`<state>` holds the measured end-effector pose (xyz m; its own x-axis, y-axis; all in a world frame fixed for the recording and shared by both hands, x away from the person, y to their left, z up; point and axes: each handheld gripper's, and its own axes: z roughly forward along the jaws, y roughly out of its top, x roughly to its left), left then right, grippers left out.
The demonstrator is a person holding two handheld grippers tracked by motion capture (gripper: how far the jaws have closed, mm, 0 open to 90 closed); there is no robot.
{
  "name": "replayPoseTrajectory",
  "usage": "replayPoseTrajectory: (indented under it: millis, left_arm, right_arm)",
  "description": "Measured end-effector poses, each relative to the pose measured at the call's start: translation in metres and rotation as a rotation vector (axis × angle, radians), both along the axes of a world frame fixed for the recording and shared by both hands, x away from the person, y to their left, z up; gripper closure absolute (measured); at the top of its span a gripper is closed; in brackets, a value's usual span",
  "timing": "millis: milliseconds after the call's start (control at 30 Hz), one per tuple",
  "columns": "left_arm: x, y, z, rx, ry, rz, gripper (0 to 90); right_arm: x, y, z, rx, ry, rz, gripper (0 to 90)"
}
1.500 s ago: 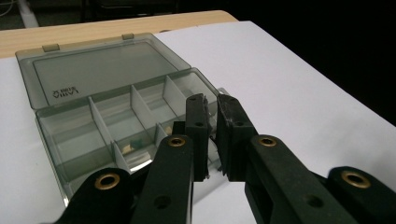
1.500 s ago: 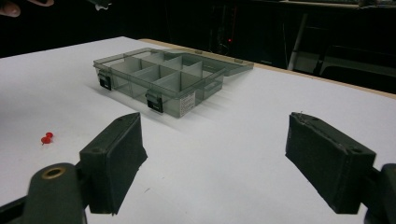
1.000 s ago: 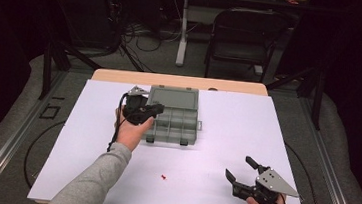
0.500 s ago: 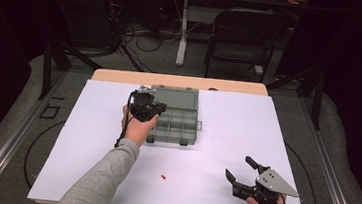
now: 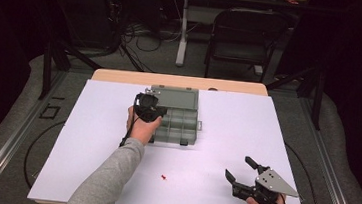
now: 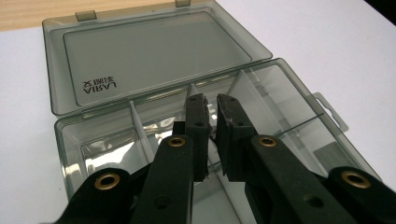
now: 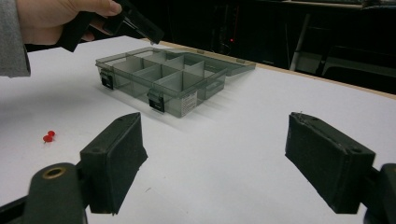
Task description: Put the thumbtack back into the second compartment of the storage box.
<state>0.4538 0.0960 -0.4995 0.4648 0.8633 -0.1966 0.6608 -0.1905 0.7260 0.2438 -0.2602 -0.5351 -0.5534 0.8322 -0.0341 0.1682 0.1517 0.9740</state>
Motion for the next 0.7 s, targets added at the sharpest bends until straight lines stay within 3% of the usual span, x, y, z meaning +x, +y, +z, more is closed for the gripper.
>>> replayPoseTrajectory:
  millis: [200,700]
  left_arm:
    - [0.006,0.0,-0.008,0.007,0.019,0.019,83.7]
    - [0.01,0.0,-0.014,0.017,0.019,0.032,83.6]
  right_arm:
    - [0.0,0.0,0.0,0.0,0.001,0.003,18.9]
    - [0.001,0.0,0.0,-0.004,-0.001,0.006,18.9]
